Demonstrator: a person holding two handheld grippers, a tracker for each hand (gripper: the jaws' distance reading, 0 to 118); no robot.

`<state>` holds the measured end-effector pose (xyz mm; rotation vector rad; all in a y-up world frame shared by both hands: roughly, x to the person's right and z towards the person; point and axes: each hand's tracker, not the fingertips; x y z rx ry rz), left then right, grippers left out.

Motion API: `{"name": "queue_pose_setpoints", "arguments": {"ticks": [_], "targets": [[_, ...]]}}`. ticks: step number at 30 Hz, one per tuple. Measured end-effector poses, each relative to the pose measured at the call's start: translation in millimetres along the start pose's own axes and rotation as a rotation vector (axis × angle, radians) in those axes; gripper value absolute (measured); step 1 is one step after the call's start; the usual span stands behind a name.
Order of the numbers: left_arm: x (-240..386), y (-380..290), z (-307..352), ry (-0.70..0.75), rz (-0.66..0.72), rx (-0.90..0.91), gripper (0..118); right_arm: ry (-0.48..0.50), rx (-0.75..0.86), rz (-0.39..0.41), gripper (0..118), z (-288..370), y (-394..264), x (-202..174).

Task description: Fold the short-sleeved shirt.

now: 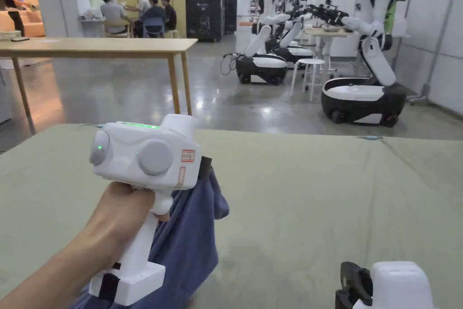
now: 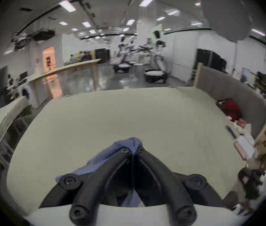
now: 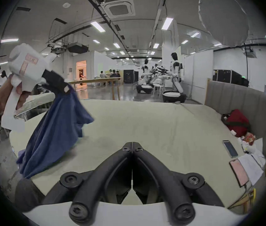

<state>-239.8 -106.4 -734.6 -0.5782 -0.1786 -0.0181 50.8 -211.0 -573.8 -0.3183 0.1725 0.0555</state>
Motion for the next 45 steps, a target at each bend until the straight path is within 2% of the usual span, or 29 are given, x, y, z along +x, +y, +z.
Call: {"name": "queue_pose_setpoints", "arguments": {"ticks": [8,11,15,18,19,20,21,22,23,24,25,26,28,29,30,31,32,36,40,45], "targets": [[146,11,-87,-0.338,-0.019,-0.036,0,-0.157,-0.042,-0.072,1,1,-12,56],[183,-17,-138,-0.345,-0.053,-0.154,0,-0.203,-0.072,-0.108,1,-2,-22,73],[201,-68,-211,-0.307,-0.055,-0.340,0,-0.238,-0.122,-0.132,1,-10,-36,90],[199,-92,-231,-0.270,-0.055,-0.343,1,-0.252,-0.144,-0.136,1,-17,-44,100],[195,-96,-235,-0.279,-0.042,-0.352,13,-0.252,-0.151,-0.137,1,-19,-45,102],[189,-97,-236,-0.299,-0.017,-0.350,39,-0.254,-0.154,-0.139,1,-21,-46,104],[183,-97,-234,-0.309,-0.006,-0.335,85,-0.255,-0.156,-0.142,1,-23,-46,105],[182,-97,-225,-0.313,-0.003,-0.305,118,-0.253,-0.157,-0.144,1,-24,-46,105],[177,-97,-219,-0.291,-0.009,-0.298,111,-0.252,-0.156,-0.146,1,-26,-45,105],[172,-90,-208,-0.288,-0.029,-0.159,106,-0.250,-0.153,-0.147,1,-26,-45,103],[165,-92,-196,-0.244,-0.024,-0.208,104,-0.248,-0.146,-0.147,1,-26,-43,101],[162,-88,-172,-0.230,-0.034,-0.182,104,-0.246,-0.142,-0.144,1,-26,-42,99],[142,-90,-125,-0.204,-0.011,-0.069,102,-0.231,-0.120,-0.141,1,-22,-38,93],[130,-94,-96,-0.178,-0.015,-0.017,96,-0.227,-0.114,-0.138,1,-21,-36,90],[109,-96,-68,-0.148,0.011,0.044,81,-0.222,-0.105,-0.132,1,-20,-35,86],[95,-105,-39,-0.111,0.043,0.111,33,-0.217,-0.093,-0.114,1,-19,-34,81],[80,-118,-10,-0.078,0.055,0.122,0,-0.214,-0.087,-0.099,1,-17,-34,76],[36,-154,71,0.105,0.105,0.218,0,-0.177,-0.075,-0.103,1,-12,-30,59],[4,-187,123,0.267,0.175,0.206,0,-0.159,-0.049,-0.072,1,-5,-28,37],[-22,-195,144,0.322,0.194,0.231,0,-0.123,-0.025,-0.039,1,0,-22,17]]}}
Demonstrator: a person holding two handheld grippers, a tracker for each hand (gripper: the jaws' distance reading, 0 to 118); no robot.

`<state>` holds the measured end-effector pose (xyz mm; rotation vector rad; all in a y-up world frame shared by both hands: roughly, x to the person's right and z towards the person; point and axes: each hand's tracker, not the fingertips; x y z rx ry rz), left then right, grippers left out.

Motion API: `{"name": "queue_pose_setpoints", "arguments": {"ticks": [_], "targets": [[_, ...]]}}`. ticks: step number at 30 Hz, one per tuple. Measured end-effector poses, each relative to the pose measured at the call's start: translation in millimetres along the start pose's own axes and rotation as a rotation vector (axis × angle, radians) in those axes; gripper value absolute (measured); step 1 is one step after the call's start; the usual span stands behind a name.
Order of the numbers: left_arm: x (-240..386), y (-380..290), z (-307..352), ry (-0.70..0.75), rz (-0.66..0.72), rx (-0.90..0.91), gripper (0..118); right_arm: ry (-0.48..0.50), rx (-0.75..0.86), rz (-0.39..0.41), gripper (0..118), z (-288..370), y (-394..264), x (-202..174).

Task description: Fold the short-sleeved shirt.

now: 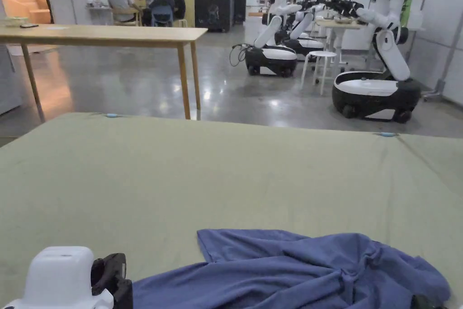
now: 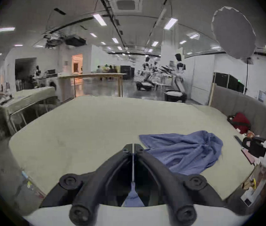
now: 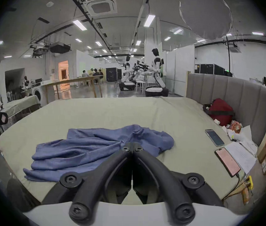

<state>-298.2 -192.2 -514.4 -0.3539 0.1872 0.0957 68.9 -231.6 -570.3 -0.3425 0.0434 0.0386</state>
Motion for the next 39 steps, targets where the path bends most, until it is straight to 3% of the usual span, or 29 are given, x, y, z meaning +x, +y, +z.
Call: {"name": "queue_pose_setpoints", "arguments": {"ticks": [8,14,16,17,18,19,20,22,25,28,29,30,31,34,37,39], "targets": [[-25,12,-51,0.032,-0.023,-0.058,1,0.016,-0.003,0.026,1,-7,5,-11],[-48,-8,-165,-0.072,-0.066,-0.475,1,0.008,-0.041,0.030,1,-20,0,-11],[-54,-19,-191,-0.112,0.004,-0.516,7,0.002,-0.060,0.034,1,-27,-5,-9],[-56,-22,-205,-0.106,0.012,-0.555,23,-0.001,-0.070,0.034,1,-29,-7,-9],[-57,-24,-214,-0.080,-0.004,-0.580,64,-0.001,-0.080,0.032,1,-31,-8,-8],[-55,-29,-221,-0.059,-0.060,-0.606,111,-0.001,-0.089,0.031,1,-33,-9,-6],[-53,-31,-224,-0.052,-0.105,-0.592,118,-0.005,-0.093,0.031,1,-34,-10,-5],[-46,-36,-231,-0.010,-0.154,-0.614,109,-0.011,-0.099,0.024,1,-37,-12,-3],[-45,-50,-249,-0.038,-0.134,-0.687,108,-0.006,-0.116,0.007,1,-41,-13,0],[-41,-54,-244,-0.032,-0.145,-0.676,94,-0.008,-0.121,0.003,1,-42,-14,3],[-42,-51,-243,-0.049,-0.162,-0.662,78,-0.011,-0.126,0.004,1,-43,-15,5],[-41,-48,-238,-0.057,-0.166,-0.647,52,-0.015,-0.128,0.003,1,-44,-15,8],[-40,-44,-233,-0.059,-0.182,-0.610,0,-0.019,-0.131,-0.002,1,-47,-15,12],[-33,-39,-220,-0.076,-0.182,-0.607,0,-0.025,-0.153,-0.036,1,-61,-11,30],[-33,-36,-222,-0.126,-0.133,-0.610,1,-0.079,-0.172,0.021,1,-85,-4,52],[-32,-38,-223,-0.122,-0.133,-0.611,1,-0.093,-0.185,0.018,1,-108,3,72]]}}
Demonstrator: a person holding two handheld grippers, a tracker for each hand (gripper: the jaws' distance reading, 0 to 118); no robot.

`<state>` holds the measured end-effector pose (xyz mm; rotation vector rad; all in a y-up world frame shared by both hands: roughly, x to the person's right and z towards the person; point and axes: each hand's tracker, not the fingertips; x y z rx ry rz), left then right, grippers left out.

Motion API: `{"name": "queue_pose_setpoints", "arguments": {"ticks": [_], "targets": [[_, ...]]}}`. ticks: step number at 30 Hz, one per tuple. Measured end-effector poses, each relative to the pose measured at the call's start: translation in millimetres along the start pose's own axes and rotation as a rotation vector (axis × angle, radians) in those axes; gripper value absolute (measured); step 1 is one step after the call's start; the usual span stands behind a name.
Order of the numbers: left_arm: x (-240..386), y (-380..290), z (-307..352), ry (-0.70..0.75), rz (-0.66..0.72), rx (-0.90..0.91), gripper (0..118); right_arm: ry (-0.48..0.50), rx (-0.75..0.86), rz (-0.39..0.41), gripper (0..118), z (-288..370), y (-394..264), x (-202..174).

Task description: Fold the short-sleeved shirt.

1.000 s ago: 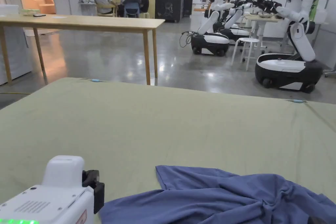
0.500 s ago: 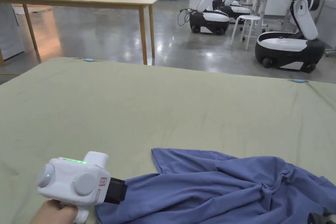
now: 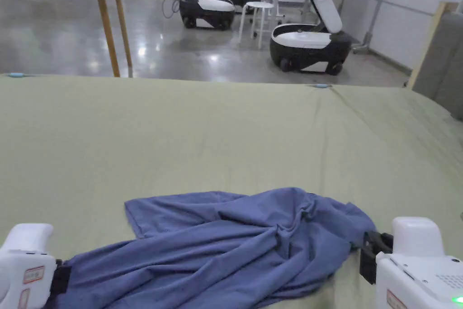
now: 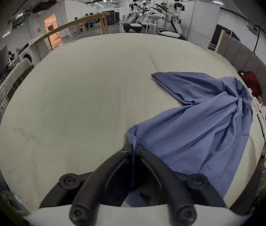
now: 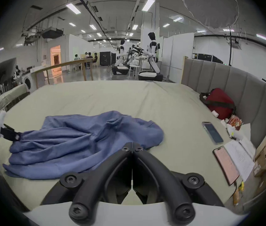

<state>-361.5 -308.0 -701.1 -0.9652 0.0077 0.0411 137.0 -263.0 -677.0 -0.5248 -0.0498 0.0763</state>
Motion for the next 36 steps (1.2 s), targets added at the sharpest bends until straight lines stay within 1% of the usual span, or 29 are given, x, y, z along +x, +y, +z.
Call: {"name": "queue_pose_setpoints", "arguments": {"ticks": [5,7,9,10,11,12,13,14,15,17,18,19,20,21,22,23,24,25,26,27,28,29,31,33,34,36], "targets": [[1,-5,-8,-0.020,0.017,-0.018,1,0.000,-0.082,-0.021,1,-67,33,41],[9,-8,1,-0.018,0.022,-0.018,1,0.009,-0.148,-0.034,1,-96,45,55],[12,-9,2,-0.016,0.024,-0.021,1,0.019,-0.197,-0.026,1,-124,55,63],[6,-7,-4,-0.018,0.029,-0.021,1,0.014,-0.228,-0.022,5,-139,60,67],[4,-6,-6,-0.021,0.029,-0.026,1,0.020,-0.275,-0.016,25,-155,64,70],[4,-5,-7,-0.021,0.029,-0.027,1,0.030,-0.337,-0.003,64,-170,66,71],[3,-4,-7,-0.022,0.032,-0.025,1,0.041,-0.395,-0.006,111,-188,65,71],[2,-4,-11,-0.023,0.033,-0.026,1,0.053,-0.420,-0.005,118,-203,62,71],[1,-3,-12,-0.023,0.035,-0.028,1,0.044,-0.414,0.001,117,-212,61,70],[-1,-2,-14,-0.020,0.040,-0.027,1,0.003,-0.480,0.028,112,-231,53,65],[1,-4,-15,-0.021,0.043,-0.029,1,0.019,-0.511,0.051,111,-239,47,63],[3,-4,-15,-0.019,0.044,-0.032,1,0.022,-0.544,0.081,106,-245,40,59],[3,-3,-15,-0.018,0.044,-0.035,1,0.029,-0.529,0.094,104,-243,33,57],[3,-1,-15,-0.016,0.042,-0.035,1,0.026,-0.483,0.071,96,-235,36,58],[-3,-2,-21,-0.016,0.040,-0.036,1,0.051,-0.470,0.051,61,-229,40,59],[-6,-1,-22,-0.016,0.038,-0.039,1,0.118,-0.452,0.009,18,-220,46,61],[-9,2,-20,-0.019,0.036,-0.042,1,0.128,-0.431,0.009,5,-207,51,63],[-12,7,-17,-0.018,0.037,-0.045,1,0.142,-0.395,0.015,5,-195,55,64],[-9,7,-10,-0.017,0.037,-0.038,1,0.132,-0.383,0.033,5,-185,62,66],[-11,11,2,0.004,0.020,0.006,1,0.162,-0.355,0.037,5,-172,70,70],[-15,17,16,0.027,0.041,0.063,1,0.162,-0.311,0.038,5,-150,80,72],[-22,24,28,0.014,0.065,0.086,1,0.144,-0.267,0.037,5,-136,90,75],[-29,38,67,0.011,0.114,0.168,1,0.170,-0.187,-0.007,5,-103,115,87],[-37,57,98,0.073,0.067,0.227,1,0.200,-0.126,-0.042,5,-65,140,94],[-32,62,120,0.085,0.057,0.258,1,0.205,-0.093,-0.046,5,-49,151,97],[-37,77,149,0.120,0.032,0.303,1,0.230,-0.050,-0.029,5,-20,171,100]]}}
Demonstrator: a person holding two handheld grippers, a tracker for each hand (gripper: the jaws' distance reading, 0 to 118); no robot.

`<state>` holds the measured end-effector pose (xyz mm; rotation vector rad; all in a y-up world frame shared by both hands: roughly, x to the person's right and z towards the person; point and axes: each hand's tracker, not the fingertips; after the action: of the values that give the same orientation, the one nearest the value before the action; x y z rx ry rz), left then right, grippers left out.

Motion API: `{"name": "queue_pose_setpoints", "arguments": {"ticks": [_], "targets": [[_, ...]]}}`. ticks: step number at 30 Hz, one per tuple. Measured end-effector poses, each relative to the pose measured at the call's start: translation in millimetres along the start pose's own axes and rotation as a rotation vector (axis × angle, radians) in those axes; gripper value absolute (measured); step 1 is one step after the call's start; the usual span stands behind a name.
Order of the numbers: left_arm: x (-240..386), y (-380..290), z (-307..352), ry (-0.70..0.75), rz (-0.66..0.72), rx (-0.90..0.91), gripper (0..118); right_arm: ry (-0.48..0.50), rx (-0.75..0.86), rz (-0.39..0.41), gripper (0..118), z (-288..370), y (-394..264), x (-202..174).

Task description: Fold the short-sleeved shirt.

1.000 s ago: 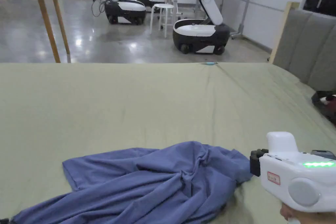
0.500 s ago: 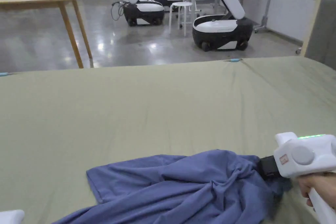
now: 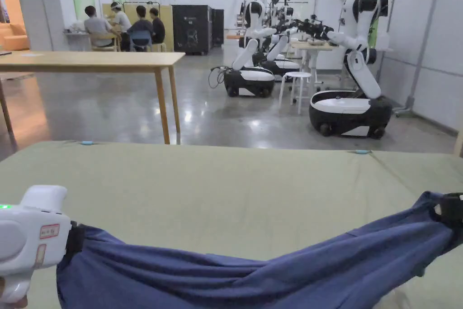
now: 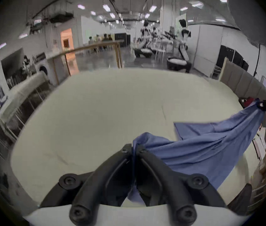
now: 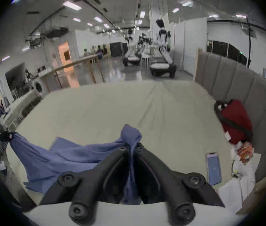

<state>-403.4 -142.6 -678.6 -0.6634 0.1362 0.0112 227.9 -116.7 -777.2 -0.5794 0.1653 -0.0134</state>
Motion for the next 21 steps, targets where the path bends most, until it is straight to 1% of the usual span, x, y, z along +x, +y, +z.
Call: {"name": "queue_pose_setpoints", "arguments": {"ticks": [2,3,5,7,11,14,15,16,17,19,21], "targets": [[-6,21,20,0.081,-0.034,0.056,1,-0.015,0.045,0.014,5,26,14,-3],[-9,31,29,0.096,-0.030,0.080,1,-0.020,0.067,0.018,5,37,20,-4],[-17,52,44,0.098,-0.003,0.104,1,-0.024,0.097,0.005,5,56,34,-6],[-20,69,56,0.131,0.003,0.150,1,-0.034,0.127,-0.007,5,71,45,-6],[-19,98,72,0.154,0.002,0.193,1,-0.056,0.175,-0.018,5,91,69,-11],[-18,116,79,0.154,0.008,0.221,1,-0.056,0.206,-0.037,5,98,89,-15],[-18,122,81,0.149,0.040,0.272,1,-0.057,0.217,-0.036,5,99,95,-16],[-17,128,81,0.136,0.042,0.289,1,-0.062,0.228,-0.036,5,98,102,-17],[-15,135,79,0.144,0.028,0.262,1,-0.072,0.233,-0.035,5,98,111,-18],[-17,155,66,0.164,0.012,0.267,1,-0.068,0.235,-0.036,5,94,128,-18],[-12,171,60,0.203,0.004,0.272,1,-0.078,0.224,-0.004,5,81,149,-20]]}}
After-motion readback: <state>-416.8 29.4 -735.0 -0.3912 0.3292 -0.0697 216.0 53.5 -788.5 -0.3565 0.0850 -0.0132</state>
